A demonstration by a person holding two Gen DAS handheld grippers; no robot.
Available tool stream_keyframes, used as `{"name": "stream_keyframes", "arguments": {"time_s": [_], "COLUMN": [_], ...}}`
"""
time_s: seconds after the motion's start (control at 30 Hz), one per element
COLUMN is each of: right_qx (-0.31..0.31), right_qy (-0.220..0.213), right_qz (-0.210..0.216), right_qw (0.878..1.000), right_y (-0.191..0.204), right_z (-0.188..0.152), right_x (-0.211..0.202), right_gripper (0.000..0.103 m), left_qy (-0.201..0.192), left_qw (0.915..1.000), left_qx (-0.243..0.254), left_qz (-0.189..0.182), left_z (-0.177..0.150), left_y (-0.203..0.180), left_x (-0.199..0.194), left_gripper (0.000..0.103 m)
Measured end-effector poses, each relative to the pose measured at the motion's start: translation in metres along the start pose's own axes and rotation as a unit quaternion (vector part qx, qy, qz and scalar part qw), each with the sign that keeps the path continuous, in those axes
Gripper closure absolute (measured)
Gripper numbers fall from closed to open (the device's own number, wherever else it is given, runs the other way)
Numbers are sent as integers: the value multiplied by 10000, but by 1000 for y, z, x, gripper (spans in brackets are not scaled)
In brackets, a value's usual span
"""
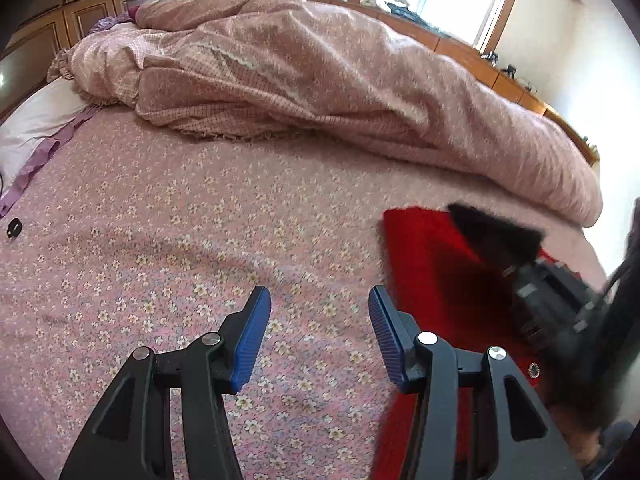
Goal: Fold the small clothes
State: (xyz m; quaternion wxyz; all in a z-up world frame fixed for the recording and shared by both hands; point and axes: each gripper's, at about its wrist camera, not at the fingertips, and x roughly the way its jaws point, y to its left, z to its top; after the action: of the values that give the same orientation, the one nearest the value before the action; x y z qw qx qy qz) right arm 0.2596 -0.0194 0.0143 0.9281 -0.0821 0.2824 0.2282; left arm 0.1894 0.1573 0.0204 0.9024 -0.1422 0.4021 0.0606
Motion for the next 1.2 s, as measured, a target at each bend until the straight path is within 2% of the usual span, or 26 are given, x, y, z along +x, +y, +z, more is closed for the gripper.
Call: {"name": "stream_keyframes", "arguments": {"time_s": [0.1, 0.3, 0.4, 0.47, 0.53, 0.6, 0.63, 0.7, 0.77, 0.87, 0.93, 1.07, 1.17, 1.2], "right_qx": [-239, -404, -509, -381, -249, -204, -169, -49, 241, 816, 1120, 1585, 1648, 1728], "right_qy": [125, -254, 12, 316, 386, 400, 390, 297, 193, 18, -24, -5, 124, 241], "right_qz": [-45, -30, -55, -78, -31, 49, 145, 562, 1028, 1467, 1572, 1356, 618, 250], "right_qw": [9996, 9989, 9987, 9987, 9989, 9990, 9990, 9980, 9942, 9858, 9812, 9780, 9843, 9843], "right_y": [17, 27, 33, 30, 28, 30, 30, 30, 25, 7, -8, -67, -124, -151], "right_z": [-16, -4, -4, -12, -17, -19, -19, -16, -13, -10, -10, -26, -48, -58], "right_x": [10, -8, 6, 22, 28, 31, 30, 25, 18, -1, -12, -52, -78, -83], "right_gripper": [93, 93, 93, 93, 93, 86, 83, 66, 56, 55, 54, 53, 53, 59], "left_qy": [6, 14, 107, 119, 92, 75, 82, 101, 114, 121, 109, 100, -31, -131], "left_qw": [9999, 9997, 9995, 9994, 9996, 9997, 9997, 9997, 9997, 9996, 9997, 9995, 9988, 9983], "left_qx": [-85, -222, -287, -287, -241, -206, -194, -180, -172, -132, -57, 210, 438, 540], "left_qz": [-91, -109, -105, -130, -124, -128, -139, -153, -165, -210, -216, -198, -216, -197], "left_z": [2, 5, 4, 4, 5, 5, 6, 6, 6, 5, 4, -2, -6, -6], "left_y": [3, 10, 12, 11, 9, 8, 7, 7, 6, 4, 0, -15, -29, -37], "left_x": [-2, -2, 1, 1, 0, -1, 0, 1, 1, 2, 2, 5, 6, 7], "left_gripper": [58, 58, 58, 58, 58, 58, 58, 58, 58, 58, 58, 58, 58, 58]}}
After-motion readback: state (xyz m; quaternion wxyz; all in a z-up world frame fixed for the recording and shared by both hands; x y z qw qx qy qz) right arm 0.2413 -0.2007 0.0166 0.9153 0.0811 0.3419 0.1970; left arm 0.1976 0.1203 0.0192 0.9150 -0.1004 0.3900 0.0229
